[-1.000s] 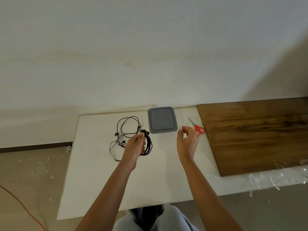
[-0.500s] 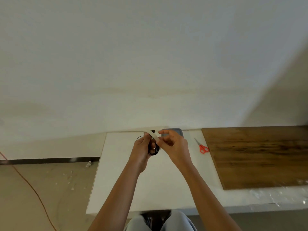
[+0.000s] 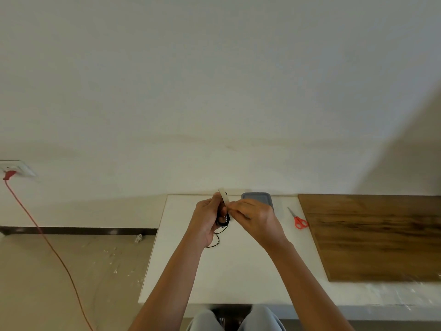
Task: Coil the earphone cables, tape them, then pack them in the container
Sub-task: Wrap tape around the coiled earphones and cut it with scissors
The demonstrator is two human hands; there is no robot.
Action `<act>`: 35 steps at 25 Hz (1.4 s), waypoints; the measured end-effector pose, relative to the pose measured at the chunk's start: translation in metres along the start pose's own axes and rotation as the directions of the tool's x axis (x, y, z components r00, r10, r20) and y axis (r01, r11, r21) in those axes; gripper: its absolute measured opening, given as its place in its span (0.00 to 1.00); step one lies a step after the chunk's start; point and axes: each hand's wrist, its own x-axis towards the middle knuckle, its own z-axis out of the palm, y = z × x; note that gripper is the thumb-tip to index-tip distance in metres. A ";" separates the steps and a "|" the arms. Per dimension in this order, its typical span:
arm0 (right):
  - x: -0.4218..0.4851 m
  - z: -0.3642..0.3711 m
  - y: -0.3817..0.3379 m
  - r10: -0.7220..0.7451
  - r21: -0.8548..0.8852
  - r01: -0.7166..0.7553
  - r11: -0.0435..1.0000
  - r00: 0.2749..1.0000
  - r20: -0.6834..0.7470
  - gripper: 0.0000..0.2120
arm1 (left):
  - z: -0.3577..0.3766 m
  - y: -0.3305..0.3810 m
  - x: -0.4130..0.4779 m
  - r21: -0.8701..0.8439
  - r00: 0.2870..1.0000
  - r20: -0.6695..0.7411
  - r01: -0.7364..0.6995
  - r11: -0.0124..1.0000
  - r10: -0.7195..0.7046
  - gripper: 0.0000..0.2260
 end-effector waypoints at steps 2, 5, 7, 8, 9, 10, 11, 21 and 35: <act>0.002 0.001 0.000 -0.036 -0.059 0.035 0.998 0.999 -0.006 0.03 | -0.001 0.001 0.000 0.003 1.000 -0.005 -0.008 1.000 0.008 0.16; 0.005 0.004 0.000 -0.091 -0.168 0.093 0.982 0.996 0.014 0.07 | -0.003 0.003 0.000 0.032 1.000 -0.012 -0.010 0.999 0.010 0.16; 0.009 0.006 -0.001 -0.122 -0.248 0.130 0.960 0.991 0.045 0.09 | -0.005 0.003 0.002 0.056 1.000 -0.005 -0.017 0.998 0.018 0.16; 0.011 0.006 -0.002 -0.123 -0.276 0.134 0.952 0.991 0.055 0.08 | -0.006 0.003 0.002 0.063 1.000 0.003 -0.025 0.998 0.025 0.16; 0.012 0.007 -0.004 -0.103 -0.288 0.113 0.951 0.993 0.051 0.08 | -0.007 0.003 0.003 0.066 0.999 0.016 -0.035 0.997 0.034 0.17; 0.013 0.007 -0.006 -0.055 -0.277 0.062 0.959 0.998 0.033 0.07 | -0.009 0.002 0.002 0.063 0.999 0.031 -0.047 0.997 0.045 0.17; 0.013 0.007 -0.007 0.016 -0.251 -0.015 0.968 1.000 0.002 0.07 | -0.011 0.001 0.002 0.058 0.997 0.045 -0.062 0.996 0.060 0.18; 0.019 -0.012 -0.012 0.142 -0.302 -0.059 0.952 0.955 0.262 0.15 | -0.023 0.002 -0.002 0.343 0.937 0.125 -0.350 0.872 0.326 0.12; 0.022 -0.023 -0.004 0.231 -0.196 -0.150 0.969 0.834 0.501 0.05 | -0.018 -0.008 -0.013 0.513 0.911 0.331 -0.393 0.763 0.246 0.17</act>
